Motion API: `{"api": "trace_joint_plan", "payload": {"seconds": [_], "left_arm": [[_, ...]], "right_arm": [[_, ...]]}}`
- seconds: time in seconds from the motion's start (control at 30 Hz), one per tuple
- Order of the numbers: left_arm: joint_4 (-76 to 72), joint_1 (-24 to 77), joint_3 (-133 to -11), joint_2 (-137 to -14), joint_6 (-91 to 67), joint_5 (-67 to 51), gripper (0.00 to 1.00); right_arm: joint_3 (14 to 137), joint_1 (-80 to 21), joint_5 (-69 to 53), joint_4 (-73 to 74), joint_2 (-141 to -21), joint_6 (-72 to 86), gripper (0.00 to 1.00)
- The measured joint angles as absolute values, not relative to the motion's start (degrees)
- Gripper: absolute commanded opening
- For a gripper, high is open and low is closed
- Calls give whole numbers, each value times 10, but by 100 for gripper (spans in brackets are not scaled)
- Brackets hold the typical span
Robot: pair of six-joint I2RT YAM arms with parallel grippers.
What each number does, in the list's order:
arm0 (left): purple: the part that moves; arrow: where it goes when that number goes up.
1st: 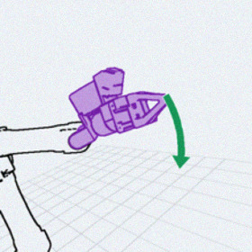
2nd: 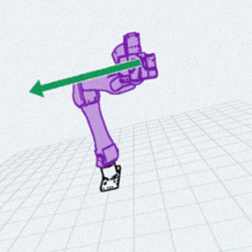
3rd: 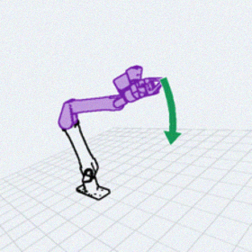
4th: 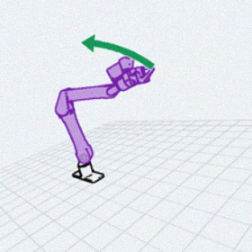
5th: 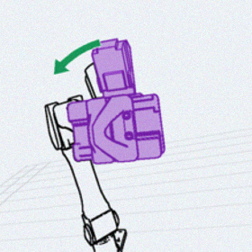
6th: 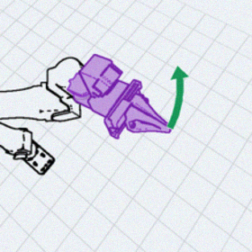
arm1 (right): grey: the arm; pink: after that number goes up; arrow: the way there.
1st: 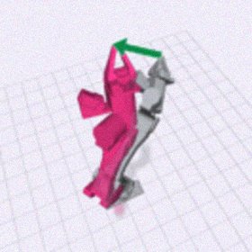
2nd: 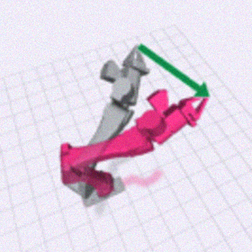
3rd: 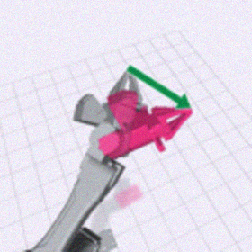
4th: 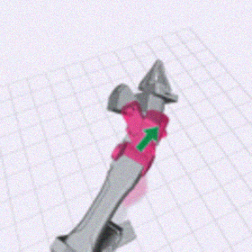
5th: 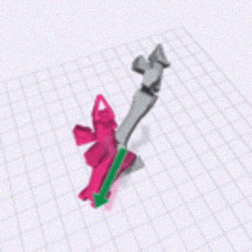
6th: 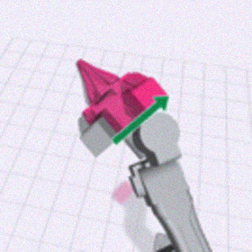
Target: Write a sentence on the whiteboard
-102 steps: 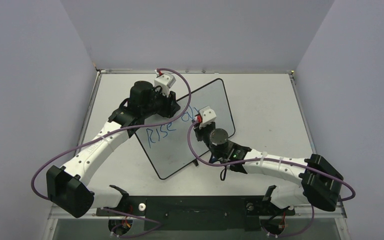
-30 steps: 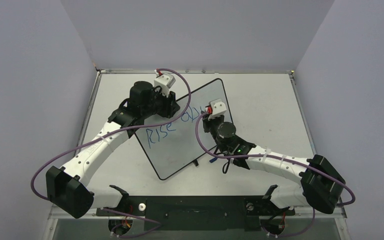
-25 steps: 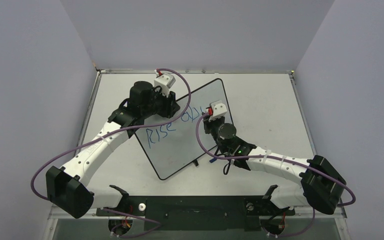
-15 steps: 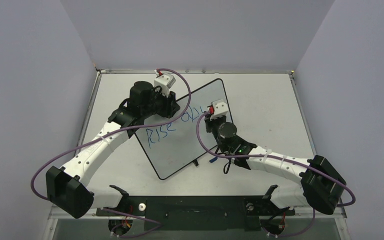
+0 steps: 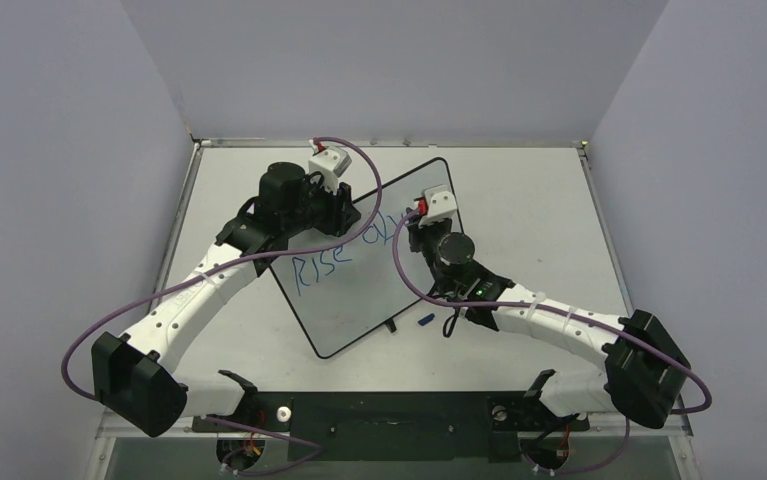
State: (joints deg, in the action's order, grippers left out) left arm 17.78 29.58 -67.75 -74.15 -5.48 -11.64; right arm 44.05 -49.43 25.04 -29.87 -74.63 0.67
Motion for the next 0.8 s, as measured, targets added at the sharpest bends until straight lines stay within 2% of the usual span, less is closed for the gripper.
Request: {"api": "trace_joint_plan", "payload": {"seconds": [0.8], "left_arm": [[178, 296, -677, -741, -55, -116, 0]], "right_arm": [[444, -494, 219, -299, -750, 36, 0]]}}
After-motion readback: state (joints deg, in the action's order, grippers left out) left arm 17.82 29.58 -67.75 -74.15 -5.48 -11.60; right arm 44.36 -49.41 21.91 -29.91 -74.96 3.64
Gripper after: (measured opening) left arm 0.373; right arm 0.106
